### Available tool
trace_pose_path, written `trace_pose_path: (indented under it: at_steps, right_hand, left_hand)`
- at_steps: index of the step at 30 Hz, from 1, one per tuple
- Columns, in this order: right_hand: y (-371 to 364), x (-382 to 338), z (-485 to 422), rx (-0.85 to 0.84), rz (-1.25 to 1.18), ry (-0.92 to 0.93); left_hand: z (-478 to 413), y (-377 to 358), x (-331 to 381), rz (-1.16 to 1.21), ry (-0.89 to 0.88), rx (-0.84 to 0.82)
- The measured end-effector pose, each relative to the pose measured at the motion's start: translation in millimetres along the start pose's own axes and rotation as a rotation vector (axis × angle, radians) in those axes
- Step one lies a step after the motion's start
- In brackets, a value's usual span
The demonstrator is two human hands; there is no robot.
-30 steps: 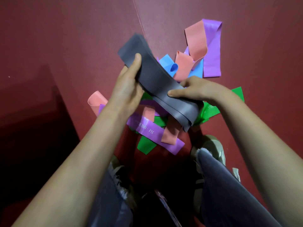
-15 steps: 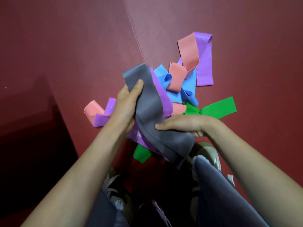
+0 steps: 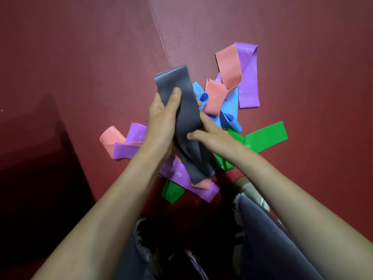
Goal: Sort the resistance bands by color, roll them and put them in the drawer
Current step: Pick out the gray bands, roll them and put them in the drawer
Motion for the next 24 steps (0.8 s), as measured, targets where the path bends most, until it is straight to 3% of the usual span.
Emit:
trace_pose_path:
  at_steps: [5, 11, 14, 17, 24]
  right_hand:
    - [-12, -1, -1, -0.037, 0.152, 0.034]
    - [37, -30, 5, 0.141, -0.257, 0.074]
    - [44, -38, 10, 0.097, -0.124, 0.11]
    - [50, -36, 10, 0.179, -0.116, 0.116]
    - [64, -48, 11, 0.328, -0.103, 0.216]
  left_hand:
    - [3, 5, -1, -0.122, -0.042, 0.03]
    - [1, -12, 6, -0.217, -0.059, -0.106]
    - [-1, -15, 0, -0.266, -0.013, -0.199]
    - [0, -20, -8, -0.249, 0.066, -0.271]
    - [-6, -13, -20, -0.132, 0.132, -0.243]
Point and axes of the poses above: each hand's wrist, its own z-axis away from the middle knuckle, its own y-axis out of the back of the hand, x = y × z, the point moved 10 cm from there along -z, towards the middle knuckle, and after that the axes turned 9 degrees about z, right-handed, at the moved point
